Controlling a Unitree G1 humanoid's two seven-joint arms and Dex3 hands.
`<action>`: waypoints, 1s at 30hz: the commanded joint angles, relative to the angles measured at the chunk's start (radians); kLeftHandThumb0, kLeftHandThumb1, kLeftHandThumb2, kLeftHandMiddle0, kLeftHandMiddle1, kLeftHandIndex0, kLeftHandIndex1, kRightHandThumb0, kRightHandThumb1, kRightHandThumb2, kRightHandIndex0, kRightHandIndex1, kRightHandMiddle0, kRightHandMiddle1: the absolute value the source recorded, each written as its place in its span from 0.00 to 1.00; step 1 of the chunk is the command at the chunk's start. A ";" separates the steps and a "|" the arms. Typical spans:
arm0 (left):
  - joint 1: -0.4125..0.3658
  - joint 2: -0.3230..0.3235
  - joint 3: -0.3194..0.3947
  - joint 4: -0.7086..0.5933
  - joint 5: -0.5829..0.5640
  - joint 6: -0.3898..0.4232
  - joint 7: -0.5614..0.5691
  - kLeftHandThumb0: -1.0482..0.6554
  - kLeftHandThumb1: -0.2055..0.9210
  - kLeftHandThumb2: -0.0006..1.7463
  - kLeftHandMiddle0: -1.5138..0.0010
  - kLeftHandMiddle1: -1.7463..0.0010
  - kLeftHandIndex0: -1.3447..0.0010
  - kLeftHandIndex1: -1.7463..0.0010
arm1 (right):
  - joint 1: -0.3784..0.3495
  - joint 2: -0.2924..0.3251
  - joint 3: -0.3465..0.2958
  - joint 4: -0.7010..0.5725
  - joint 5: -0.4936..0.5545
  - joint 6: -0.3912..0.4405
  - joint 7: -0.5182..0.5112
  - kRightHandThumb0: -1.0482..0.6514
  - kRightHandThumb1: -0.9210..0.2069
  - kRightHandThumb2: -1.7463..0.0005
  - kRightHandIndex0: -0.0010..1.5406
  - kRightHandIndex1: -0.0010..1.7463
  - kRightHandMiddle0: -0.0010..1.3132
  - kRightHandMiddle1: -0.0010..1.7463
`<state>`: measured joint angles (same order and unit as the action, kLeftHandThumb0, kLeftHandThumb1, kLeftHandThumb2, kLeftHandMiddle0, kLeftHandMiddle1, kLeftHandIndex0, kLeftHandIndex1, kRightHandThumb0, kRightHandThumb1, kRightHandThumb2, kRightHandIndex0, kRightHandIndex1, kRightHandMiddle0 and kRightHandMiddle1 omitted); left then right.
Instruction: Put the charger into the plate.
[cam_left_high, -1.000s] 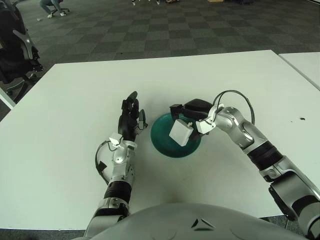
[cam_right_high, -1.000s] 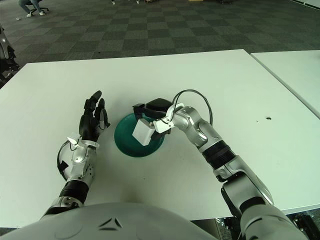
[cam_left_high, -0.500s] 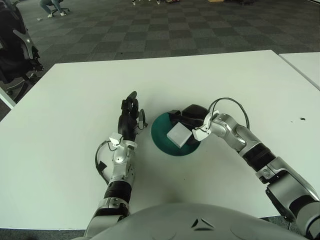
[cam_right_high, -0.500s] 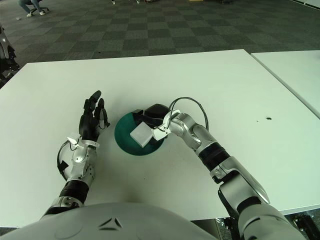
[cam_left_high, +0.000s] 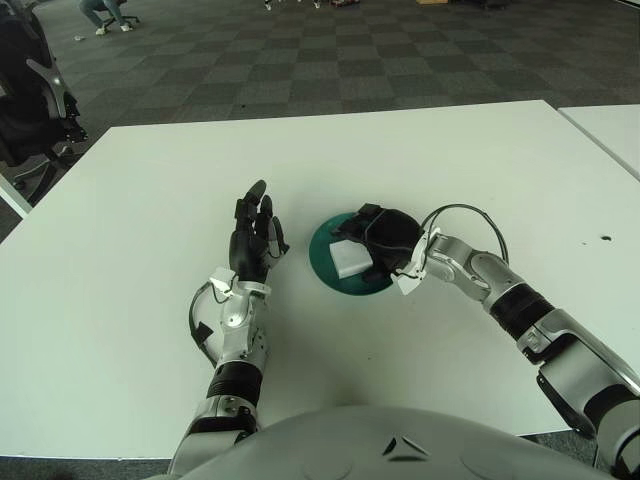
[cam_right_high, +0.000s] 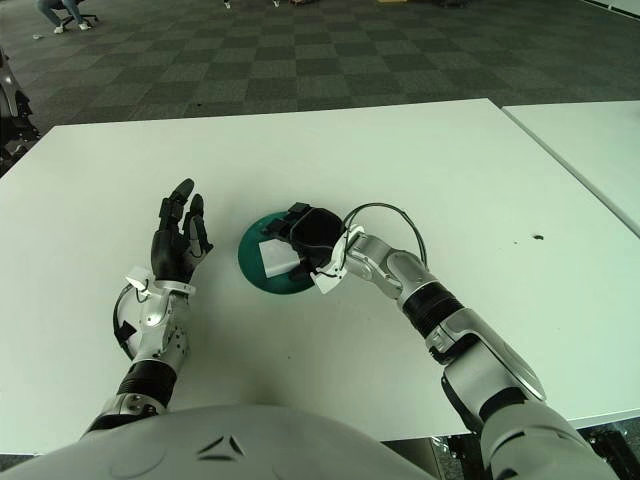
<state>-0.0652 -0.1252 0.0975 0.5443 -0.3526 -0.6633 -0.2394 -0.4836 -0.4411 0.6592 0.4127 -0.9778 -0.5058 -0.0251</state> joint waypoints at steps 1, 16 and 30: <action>0.146 -0.154 0.006 0.079 -0.068 0.023 -0.025 0.10 1.00 0.48 0.91 1.00 1.00 0.59 | -0.015 0.000 0.000 -0.002 -0.015 0.004 -0.016 0.00 0.00 0.50 0.00 0.00 0.00 0.00; 0.170 -0.145 -0.029 0.030 -0.018 0.037 0.045 0.13 1.00 0.50 0.92 1.00 1.00 0.65 | -0.022 0.022 -0.007 0.016 -0.023 0.035 -0.059 0.00 0.00 0.53 0.00 0.00 0.00 0.00; 0.228 -0.111 -0.088 -0.099 -0.009 0.137 0.065 0.16 1.00 0.51 0.96 1.00 1.00 0.75 | -0.010 -0.001 -0.094 -0.080 0.046 -0.012 -0.224 0.00 0.00 0.59 0.00 0.00 0.00 0.00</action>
<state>0.0261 -0.1247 0.0300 0.4125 -0.3501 -0.5627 -0.1878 -0.4805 -0.4153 0.6286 0.4190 -0.9836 -0.4974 -0.2300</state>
